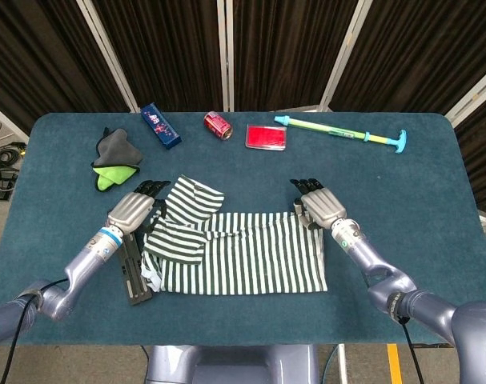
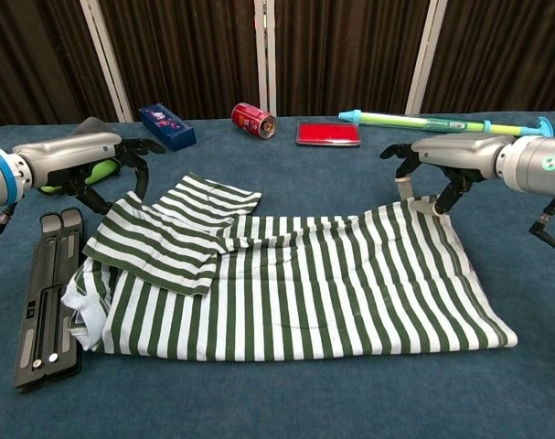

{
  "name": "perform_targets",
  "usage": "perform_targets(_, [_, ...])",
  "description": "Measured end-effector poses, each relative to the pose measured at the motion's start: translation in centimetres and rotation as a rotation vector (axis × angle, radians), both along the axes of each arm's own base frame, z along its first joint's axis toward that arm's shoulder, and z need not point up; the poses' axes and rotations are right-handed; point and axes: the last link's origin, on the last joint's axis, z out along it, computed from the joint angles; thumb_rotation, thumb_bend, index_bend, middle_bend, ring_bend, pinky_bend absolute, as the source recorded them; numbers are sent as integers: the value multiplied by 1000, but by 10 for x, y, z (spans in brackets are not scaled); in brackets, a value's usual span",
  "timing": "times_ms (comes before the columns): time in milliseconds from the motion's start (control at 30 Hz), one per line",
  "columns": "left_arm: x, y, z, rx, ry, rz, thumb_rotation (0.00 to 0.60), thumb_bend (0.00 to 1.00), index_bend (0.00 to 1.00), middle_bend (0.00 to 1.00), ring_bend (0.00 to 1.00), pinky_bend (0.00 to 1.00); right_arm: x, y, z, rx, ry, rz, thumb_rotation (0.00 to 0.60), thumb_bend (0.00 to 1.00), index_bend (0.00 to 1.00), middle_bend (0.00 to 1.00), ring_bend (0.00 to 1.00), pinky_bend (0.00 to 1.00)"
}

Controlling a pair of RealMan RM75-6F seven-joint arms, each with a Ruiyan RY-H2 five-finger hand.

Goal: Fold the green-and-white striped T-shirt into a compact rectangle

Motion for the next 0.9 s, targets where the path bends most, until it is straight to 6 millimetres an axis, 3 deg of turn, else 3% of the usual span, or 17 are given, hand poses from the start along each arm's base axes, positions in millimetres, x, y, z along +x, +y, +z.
perform_targets(900, [0, 10, -15, -12, 9, 24, 600, 574, 684, 0, 0, 0, -13, -10, -9, -8, 34, -39, 600, 477, 729, 15, 0, 0])
